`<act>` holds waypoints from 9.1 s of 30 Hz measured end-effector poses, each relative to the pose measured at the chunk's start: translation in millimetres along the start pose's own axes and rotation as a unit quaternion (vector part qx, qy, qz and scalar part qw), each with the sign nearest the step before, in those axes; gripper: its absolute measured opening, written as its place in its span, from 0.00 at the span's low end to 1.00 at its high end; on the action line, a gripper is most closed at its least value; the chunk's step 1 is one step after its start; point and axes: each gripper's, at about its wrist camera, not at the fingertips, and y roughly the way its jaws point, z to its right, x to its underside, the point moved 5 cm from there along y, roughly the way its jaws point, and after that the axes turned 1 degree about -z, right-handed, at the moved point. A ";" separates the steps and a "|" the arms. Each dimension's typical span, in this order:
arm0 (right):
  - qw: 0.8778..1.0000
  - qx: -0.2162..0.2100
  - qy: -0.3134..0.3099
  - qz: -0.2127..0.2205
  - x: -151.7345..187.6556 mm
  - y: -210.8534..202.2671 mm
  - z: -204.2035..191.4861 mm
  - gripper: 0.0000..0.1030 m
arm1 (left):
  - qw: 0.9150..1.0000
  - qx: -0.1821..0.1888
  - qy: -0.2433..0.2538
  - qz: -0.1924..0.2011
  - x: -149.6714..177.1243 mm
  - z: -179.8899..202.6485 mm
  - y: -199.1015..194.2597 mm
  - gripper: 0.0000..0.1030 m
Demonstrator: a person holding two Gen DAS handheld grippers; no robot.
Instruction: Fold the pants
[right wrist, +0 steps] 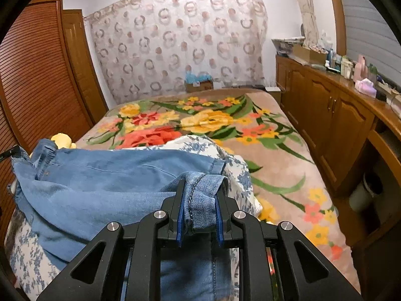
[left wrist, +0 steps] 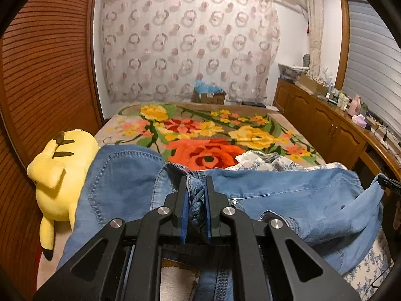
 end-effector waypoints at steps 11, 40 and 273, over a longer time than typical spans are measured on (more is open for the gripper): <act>1.000 0.014 0.007 0.010 -30.9 12.6 3.6 0.19 | 1.000 -0.008 0.015 0.002 -26.1 3.6 25.0 0.11; 0.999 0.046 -0.023 0.002 -42.5 13.7 -27.2 0.48 | 0.998 0.031 0.038 -0.039 -12.3 44.8 36.5 0.80; 1.000 -0.027 0.008 -0.012 128.7 -118.6 9.6 0.03 | 0.988 0.113 0.067 -0.078 207.2 136.2 -110.4 0.79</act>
